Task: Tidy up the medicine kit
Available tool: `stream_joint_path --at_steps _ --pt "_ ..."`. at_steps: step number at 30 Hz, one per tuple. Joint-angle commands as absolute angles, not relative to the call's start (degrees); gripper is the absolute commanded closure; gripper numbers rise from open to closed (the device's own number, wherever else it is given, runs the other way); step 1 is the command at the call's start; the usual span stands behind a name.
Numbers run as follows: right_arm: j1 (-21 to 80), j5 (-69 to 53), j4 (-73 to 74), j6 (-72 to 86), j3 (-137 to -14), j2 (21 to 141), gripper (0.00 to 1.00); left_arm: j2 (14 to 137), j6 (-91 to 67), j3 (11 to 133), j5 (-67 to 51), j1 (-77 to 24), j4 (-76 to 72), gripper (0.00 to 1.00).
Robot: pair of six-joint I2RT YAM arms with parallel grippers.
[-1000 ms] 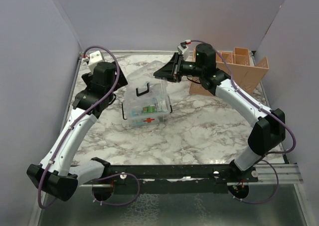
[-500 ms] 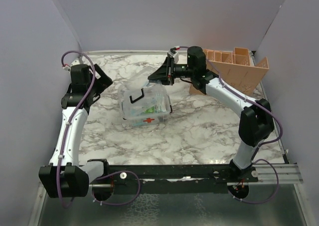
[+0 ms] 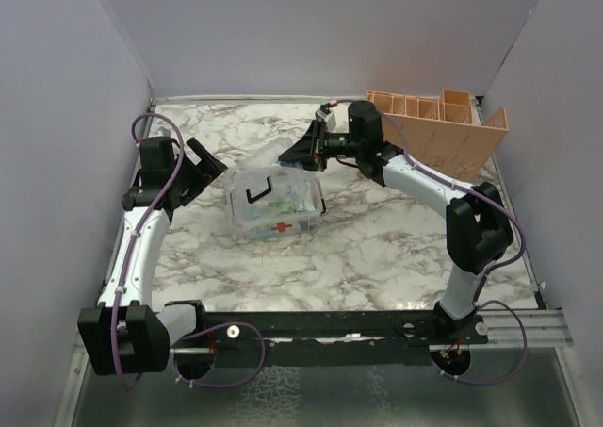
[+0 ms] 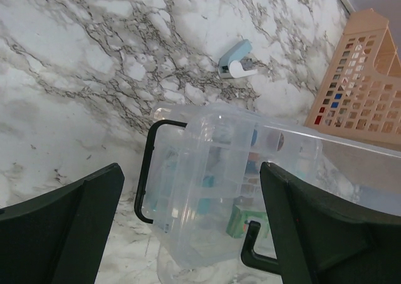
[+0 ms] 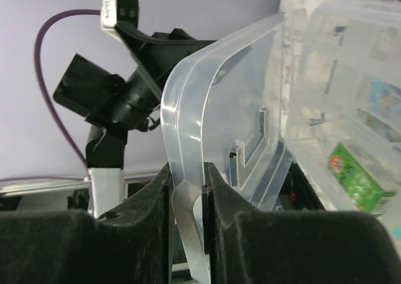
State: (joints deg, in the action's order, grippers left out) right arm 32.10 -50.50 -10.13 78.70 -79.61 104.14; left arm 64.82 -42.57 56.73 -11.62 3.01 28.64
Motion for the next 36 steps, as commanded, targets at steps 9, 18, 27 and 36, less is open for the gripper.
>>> stream_joint_path --at_steps 9,18,27,36 --pt "27.04 -44.6 -15.07 73.7 -71.16 102.4 0.88 65.84 -40.3 50.88 -25.2 3.64 23.6 0.06" --pt "26.01 -49.97 -19.36 76.31 -68.18 104.37 0.84 66.93 -41.42 47.0 -24.72 3.66 21.31 0.06" --pt "27.03 -56.3 -32.36 87.72 -69.34 105.31 0.87 61.06 -42.99 48.52 -15.53 3.69 20.49 0.06" --pt "28.71 -55.73 -41.06 96.32 -68.24 106.09 0.87 59.59 -42.73 48.79 -15.48 3.69 20.85 0.05"
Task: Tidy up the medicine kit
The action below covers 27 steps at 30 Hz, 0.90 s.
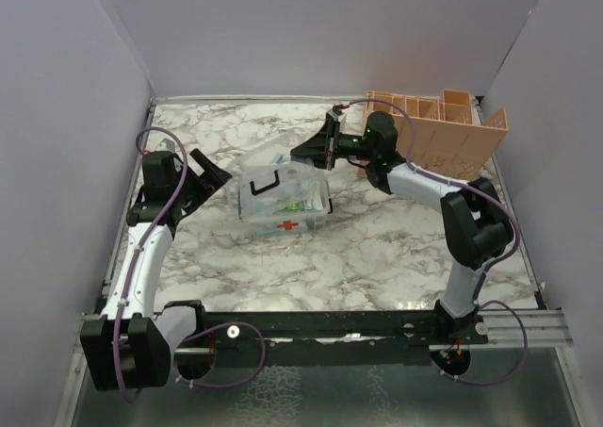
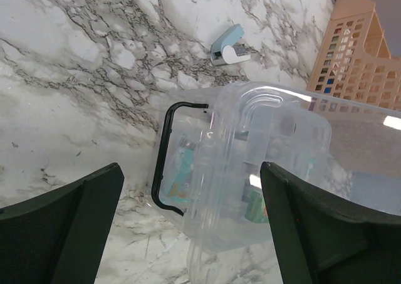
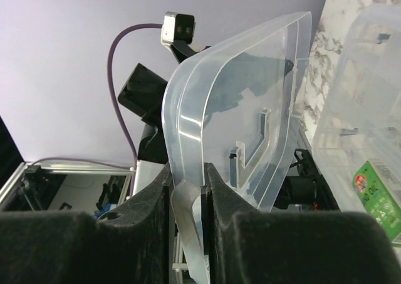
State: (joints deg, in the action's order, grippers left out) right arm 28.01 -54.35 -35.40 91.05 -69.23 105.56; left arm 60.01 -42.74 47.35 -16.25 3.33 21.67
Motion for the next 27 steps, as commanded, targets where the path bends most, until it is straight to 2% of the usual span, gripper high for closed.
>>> stream_joint_path --at_steps 1,7,15,23,27 --pt "28.72 -55.49 -40.87 96.18 -67.94 105.77 0.87 59.63 -42.74 48.71 -15.99 3.67 20.9 0.05" --pt "28.27 -53.76 -39.35 94.69 -65.35 103.64 0.87 60.82 -42.75 48.15 -21.38 3.69 19.26 0.07" --pt "25.64 -52.32 -38.75 93.67 -63.19 101.18 0.87 63.28 -43.61 47.01 -27.19 3.69 16.48 0.27" --pt "24.35 -51.18 -38.1 92.6 -62.4 101.22 0.87 65.28 -44.27 45.95 -30.87 3.68 14.38 0.29" --pt "24.09 -50.45 -35.92 90.34 -62.47 101.48 0.87 66.02 -44.74 45.56 -32.17 3.69 13.36 0.37"
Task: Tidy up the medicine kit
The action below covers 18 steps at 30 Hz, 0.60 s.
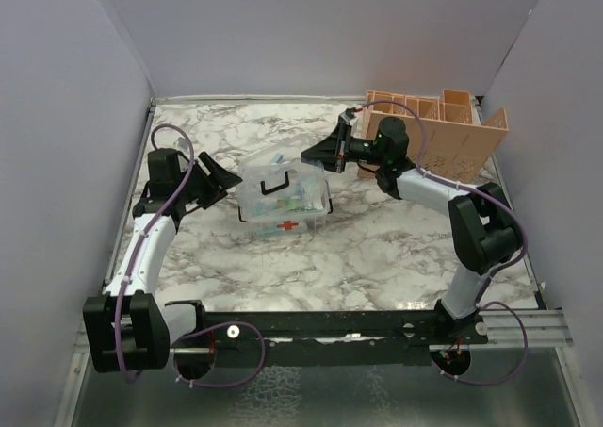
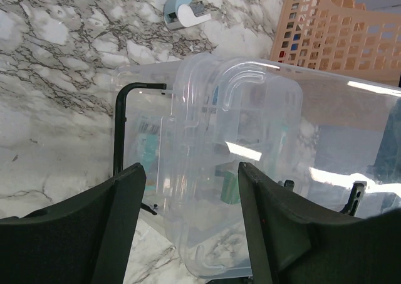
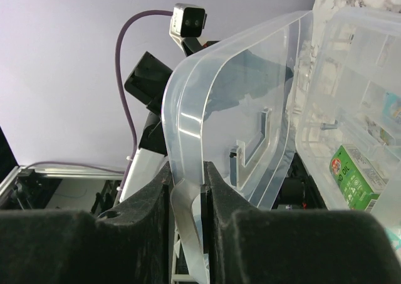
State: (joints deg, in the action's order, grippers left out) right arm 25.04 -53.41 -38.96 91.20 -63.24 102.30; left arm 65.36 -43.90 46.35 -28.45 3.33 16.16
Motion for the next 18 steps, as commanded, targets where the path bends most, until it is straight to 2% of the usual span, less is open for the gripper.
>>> stream_joint_path --at_steps 1,16,18 --pt "24.04 -50.19 -35.36 89.75 -62.28 101.37 0.87 66.19 -44.8 45.4 -32.44 3.63 13.16 0.39" --pt "21.39 -49.52 -29.0 83.09 -60.38 101.0 0.74 70.65 -45.21 43.21 -35.0 1.91 9.7 0.57" --pt "21.1 -50.16 -27.96 82.33 -60.38 101.07 0.69 71.04 -45.02 43.08 -34.84 1.49 9.72 0.59"
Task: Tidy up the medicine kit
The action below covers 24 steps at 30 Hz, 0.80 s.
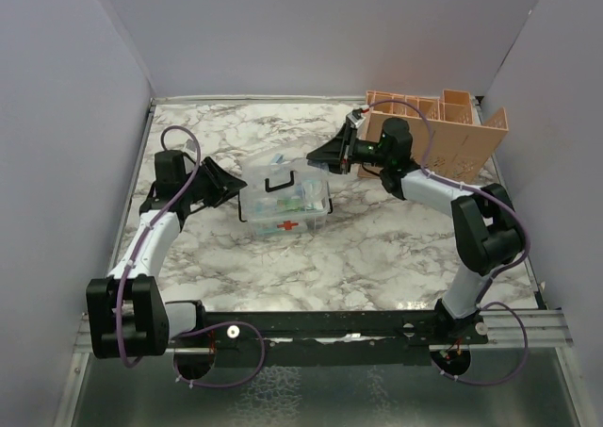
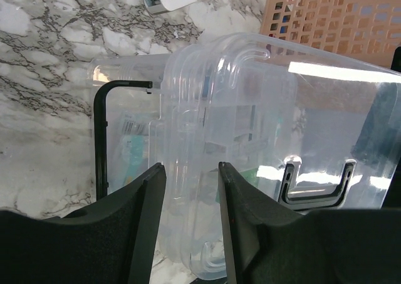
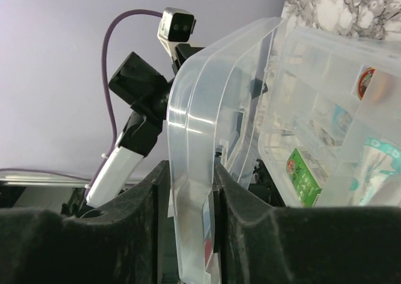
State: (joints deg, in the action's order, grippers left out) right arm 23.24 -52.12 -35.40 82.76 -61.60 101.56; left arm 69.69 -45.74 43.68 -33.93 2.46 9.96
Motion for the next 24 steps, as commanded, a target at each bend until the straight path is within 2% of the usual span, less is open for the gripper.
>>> stream_joint_path --at_steps 1,6,9,15,24 --pt "21.05 -50.48 -27.3 81.76 -60.34 101.12 0.64 71.15 -44.93 43.0 -34.67 1.3 9.71 0.59" --pt "20.27 -51.25 -21.05 76.62 -60.82 100.67 0.42 71.54 -44.29 42.38 -32.45 0.8 11.21 0.6" --pt "19.89 -51.1 -14.21 71.55 -62.63 100.38 0.32 71.54 -43.25 42.32 -30.44 0.7 13.18 0.6" --pt "18.05 -48.71 -1.18 61.72 -66.08 99.9 0.27 72.0 -42.48 42.54 -28.93 0.7 14.59 0.6" --pt "15.56 -39.89 14.62 49.38 -69.15 97.88 0.25 73.49 -41.63 43.47 -28.46 0.7 15.97 0.57"
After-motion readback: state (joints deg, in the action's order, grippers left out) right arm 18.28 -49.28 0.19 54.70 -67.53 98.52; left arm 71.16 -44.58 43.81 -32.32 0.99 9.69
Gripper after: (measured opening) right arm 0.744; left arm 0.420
